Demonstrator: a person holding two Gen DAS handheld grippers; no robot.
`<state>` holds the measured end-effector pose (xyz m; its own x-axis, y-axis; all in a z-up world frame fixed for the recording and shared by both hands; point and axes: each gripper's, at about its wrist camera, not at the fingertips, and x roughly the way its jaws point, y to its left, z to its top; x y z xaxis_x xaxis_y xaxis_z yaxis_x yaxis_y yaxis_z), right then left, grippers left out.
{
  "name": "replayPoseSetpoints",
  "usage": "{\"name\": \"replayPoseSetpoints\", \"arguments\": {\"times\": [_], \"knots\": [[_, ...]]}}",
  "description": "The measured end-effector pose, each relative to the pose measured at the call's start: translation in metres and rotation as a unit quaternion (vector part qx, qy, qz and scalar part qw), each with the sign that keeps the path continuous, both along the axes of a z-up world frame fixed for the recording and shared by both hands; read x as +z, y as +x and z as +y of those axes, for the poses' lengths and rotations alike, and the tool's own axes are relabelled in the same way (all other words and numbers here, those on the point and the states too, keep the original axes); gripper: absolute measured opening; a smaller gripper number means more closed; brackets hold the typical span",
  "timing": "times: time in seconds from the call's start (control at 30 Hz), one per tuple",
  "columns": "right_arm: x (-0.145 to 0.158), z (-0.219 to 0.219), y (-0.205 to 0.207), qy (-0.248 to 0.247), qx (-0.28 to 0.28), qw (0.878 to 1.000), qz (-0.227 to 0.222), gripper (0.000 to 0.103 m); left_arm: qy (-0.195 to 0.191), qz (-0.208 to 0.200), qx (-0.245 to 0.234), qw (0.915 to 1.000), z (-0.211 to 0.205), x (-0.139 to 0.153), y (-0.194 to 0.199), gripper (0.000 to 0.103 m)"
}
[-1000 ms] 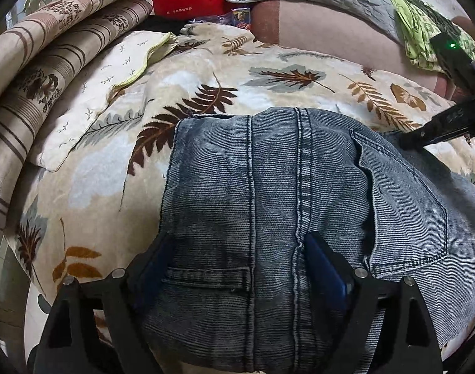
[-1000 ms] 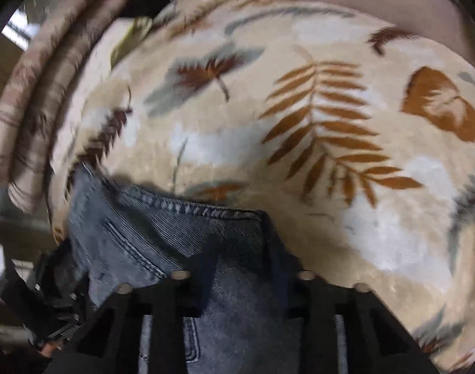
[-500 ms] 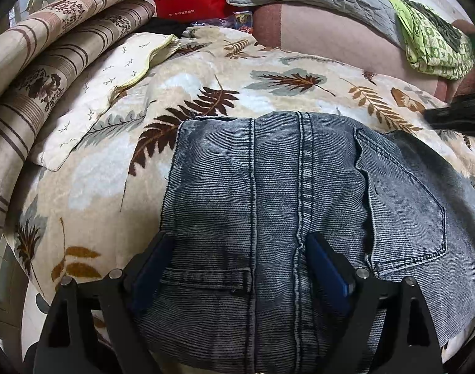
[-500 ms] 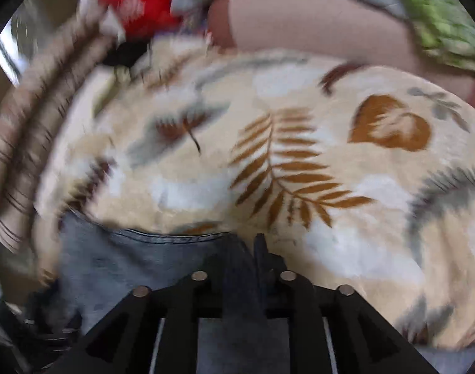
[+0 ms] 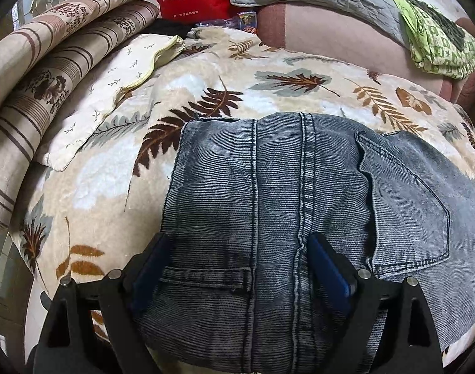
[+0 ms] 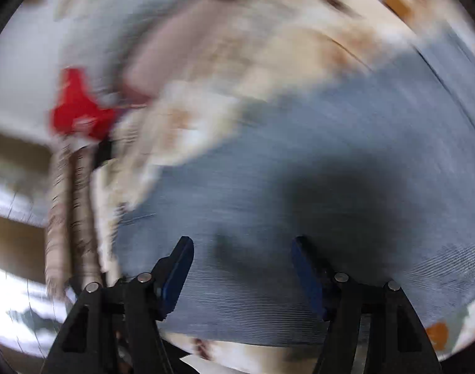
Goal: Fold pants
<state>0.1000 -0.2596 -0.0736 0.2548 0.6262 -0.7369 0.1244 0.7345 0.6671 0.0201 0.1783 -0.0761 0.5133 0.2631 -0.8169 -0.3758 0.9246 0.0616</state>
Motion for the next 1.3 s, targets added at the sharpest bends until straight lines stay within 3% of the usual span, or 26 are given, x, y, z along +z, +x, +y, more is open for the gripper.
{"name": "replayPoseSetpoints", "arguments": {"times": [0.13,0.23,0.3,0.37,0.43,0.5,0.63,0.7,0.73,0.8,0.97,1.07,1.17,1.3], "knots": [[0.029,-0.014,-0.010,0.025,-0.007,0.998,-0.049,0.065,-0.011,-0.001,0.014,0.9998,0.002,0.014,-0.002,0.091],[0.052,-0.035,-0.022,0.019,-0.034,0.994,-0.103,0.066,-0.016,-0.034,0.025,0.9990,0.002,0.034,-0.012,0.091],[0.047,-0.061,-0.026,0.003,-0.078,0.992,-0.097,0.071,-0.012,-0.048,0.027,0.9984,0.001,0.038,-0.017,0.091],[0.024,-0.085,-0.024,-0.012,-0.124,0.991,-0.055,0.072,0.009,-0.016,0.028,0.9994,-0.001,0.025,-0.011,0.091],[-0.001,-0.102,-0.022,0.024,-0.148,0.988,-0.027,0.072,-0.009,0.024,0.026,0.9993,0.004,-0.001,-0.003,0.093],[0.011,-0.103,-0.023,0.037,-0.145,0.988,-0.032,0.072,-0.027,0.006,0.038,0.9989,0.011,0.001,-0.006,0.095],[0.048,-0.114,-0.037,0.022,-0.156,0.982,-0.105,0.073,-0.031,0.004,0.032,0.9990,0.014,0.000,-0.005,0.096],[0.034,-0.128,-0.038,0.001,-0.188,0.979,-0.084,0.082,-0.041,0.001,0.037,0.9985,0.018,-0.002,-0.005,0.097],[0.019,-0.134,-0.036,-0.007,-0.196,0.979,-0.056,0.080,-0.050,0.001,0.040,0.9980,0.021,-0.002,-0.005,0.098],[0.010,-0.143,-0.034,0.024,-0.207,0.976,-0.055,0.079,-0.053,0.000,0.038,0.9978,0.022,-0.003,-0.006,0.098],[0.066,-0.155,-0.050,0.036,-0.213,0.970,-0.111,0.079,-0.046,-0.011,0.044,0.9979,0.018,0.005,-0.009,0.098],[0.060,-0.159,-0.062,0.036,-0.223,0.972,-0.072,0.079,-0.029,-0.034,0.050,0.9977,0.012,0.021,-0.013,0.098],[0.032,-0.174,-0.078,0.037,-0.237,0.971,-0.012,0.079,-0.026,-0.060,0.051,0.9966,0.005,0.040,-0.014,0.098],[0.004,-0.183,-0.070,0.057,-0.256,0.965,0.012,0.079,-0.033,-0.082,0.023,0.9959,-0.019,0.064,-0.009,0.098]]}}
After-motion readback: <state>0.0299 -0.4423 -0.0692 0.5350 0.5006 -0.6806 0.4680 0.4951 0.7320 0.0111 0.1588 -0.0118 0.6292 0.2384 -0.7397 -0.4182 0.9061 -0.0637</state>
